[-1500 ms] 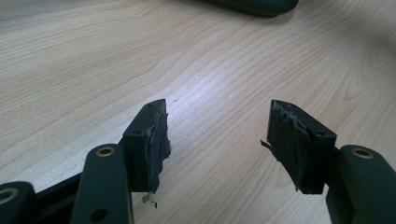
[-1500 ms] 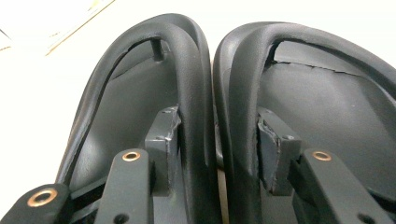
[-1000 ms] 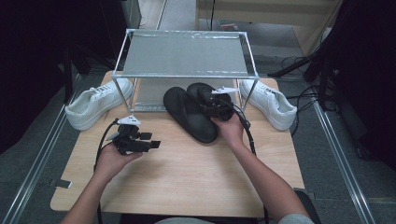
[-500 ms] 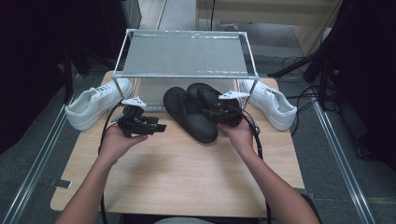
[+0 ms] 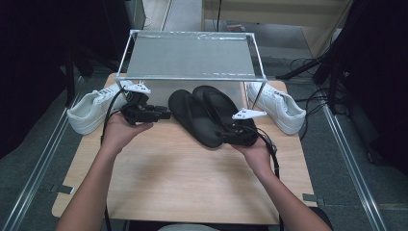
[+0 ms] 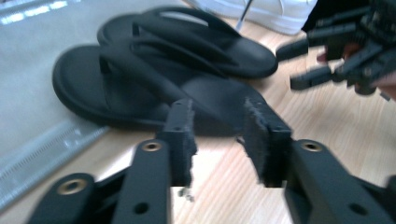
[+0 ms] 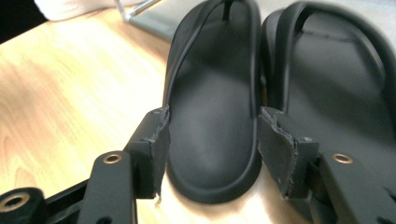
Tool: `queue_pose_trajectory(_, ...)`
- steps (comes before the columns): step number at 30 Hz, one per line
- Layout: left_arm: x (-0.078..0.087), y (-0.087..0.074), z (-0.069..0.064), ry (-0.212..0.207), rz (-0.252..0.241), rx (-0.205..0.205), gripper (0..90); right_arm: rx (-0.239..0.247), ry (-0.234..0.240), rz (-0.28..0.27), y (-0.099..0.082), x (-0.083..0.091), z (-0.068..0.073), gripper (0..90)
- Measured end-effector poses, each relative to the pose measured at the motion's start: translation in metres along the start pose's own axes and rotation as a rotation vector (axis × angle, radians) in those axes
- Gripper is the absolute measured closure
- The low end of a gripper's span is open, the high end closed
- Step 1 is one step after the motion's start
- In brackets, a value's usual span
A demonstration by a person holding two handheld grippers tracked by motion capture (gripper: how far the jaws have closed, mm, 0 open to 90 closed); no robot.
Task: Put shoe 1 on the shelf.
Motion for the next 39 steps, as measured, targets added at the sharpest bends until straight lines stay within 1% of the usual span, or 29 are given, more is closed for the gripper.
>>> queue_pose_trajectory(1, 0.0, 0.0, 0.0, 0.0, 0.0, 0.0, 71.0, 0.0, 0.0, 0.0, 0.0, 0.0, 0.0, 44.4)
queue_pose_trajectory(2, 0.002, 0.006, 0.001, 0.017, -0.021, -0.015, 74.5, -0.004, 0.012, 0.003, -0.005, 0.0, 0.002, 43.5)
queue_pose_trajectory(3, 0.003, 0.009, 0.001, 0.017, -0.027, -0.023, 76.5, 0.0, 0.015, 0.002, -0.007, 0.0, 0.003, 43.4)
queue_pose_trajectory(4, 0.003, 0.013, 0.002, 0.016, -0.042, -0.024, 78.5, -0.003, 0.021, 0.008, -0.009, 0.0, 0.004, 43.4)
queue_pose_trajectory(5, 0.004, 0.017, 0.004, 0.016, -0.045, -0.03, 81.3, -0.003, 0.025, 0.018, -0.011, 0.0, 0.005, 43.5)
queue_pose_trajectory(7, 0.002, 0.023, 0.007, 0.019, -0.032, -0.037, 85.4, -0.003, 0.032, 0.03, -0.015, -0.001, 0.008, 43.6)
queue_pose_trajectory(8, 0.002, 0.023, 0.007, 0.019, -0.032, -0.037, 87.0, 0.003, 0.033, 0.031, -0.016, -0.001, 0.008, 43.7)
queue_pose_trajectory(9, 0.001, 0.031, 0.01, 0.024, -0.022, -0.044, 87.9, 0.0, 0.034, 0.034, -0.018, -0.002, 0.01, 43.8)
queue_pose_trajectory(12, 0.001, 0.045, 0.017, 0.026, -0.017, -0.05, 88.2, 0.0, 0.034, 0.039, -0.022, -0.002, 0.011, 44.1)
queue_pose_trajectory(13, 0.001, 0.045, 0.017, 0.026, -0.017, -0.05, 88.5, 0.0, 0.034, 0.039, -0.022, -0.002, 0.011, 44.1)
queue_pose_trajectory(14, 0.0, 0.051, 0.019, 0.032, -0.016, -0.056, 88.8, -0.015, 0.042, 0.043, -0.025, -0.002, 0.011, 44.2)
queue_pose_trajectory(17, -0.002, 0.062, 0.023, 0.04, 0.002, -0.061, 89.1, -0.027, 0.056, 0.034, -0.028, -0.001, 0.009, 44.6)
queue_pose_trajectory(19, -0.003, 0.069, 0.025, 0.052, 0.004, -0.07, 89.1, -0.027, 0.053, 0.031, -0.029, 0.0, 0.007, 44.7)
queue_pose_trajectory(20, -0.003, 0.073, 0.027, 0.056, 0.009, -0.08, 89.1, -0.032, 0.05, 0.032, -0.03, 0.0, 0.006, 44.8)
queue_pose_trajectory(24, -0.006, 0.084, 0.033, 0.058, 0.017, -0.1, 89.1, -0.046, 0.044, 0.034, -0.033, 0.001, 0.003, 45.1)
queue_pose_trajectory(26, -0.007, 0.09, 0.036, 0.048, 0.025, -0.094, 89.1, -0.044, 0.04, 0.038, -0.034, 0.001, 0.002, 45.5)
queue_pose_trajectory(29, -0.005, 0.1, 0.04, 0.068, 0.029, -0.101, 89.1, -0.047, 0.04, 0.042, -0.036, 0.0, 0.001, 46.2)
queue_pose_trajectory(31, -0.003, 0.106, 0.044, 0.076, 0.027, -0.091, 89.1, -0.038, 0.042, 0.043, -0.037, -0.001, 0.0, 49.2)
queue_pose_trajectory(35, -0.003, 0.114, 0.052, 0.094, 0.022, -0.081, 89.1, -0.024, 0.038, 0.054, -0.04, -0.004, -0.003, 59.9)
queue_pose_trajectory(37, -0.004, 0.117, 0.055, 0.098, 0.017, -0.08, 89.1, -0.033, 0.029, 0.075, -0.043, -0.007, -0.006, 64.5)
queue_pose_trajectory(38, -0.005, 0.117, 0.057, 0.102, 0.02, -0.07, 89.0, -0.042, 0.031, 0.084, -0.045, -0.008, -0.008, 67.4)
queue_pose_trajectory(39, -0.006, 0.117, 0.06, 0.108, 0.028, -0.075, 89.0, -0.054, 0.039, 0.09, -0.046, -0.009, -0.009, 69.5)
Point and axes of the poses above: each handheld gripper's, and its own axes: x roughly backward along the jaws, y roughly out of its top, z roughly to its left, the point moved 8 cm from there along -x, roughly forward along the jaws, and after that the axes turned 8 degrees about z, right-handed, at the moved point
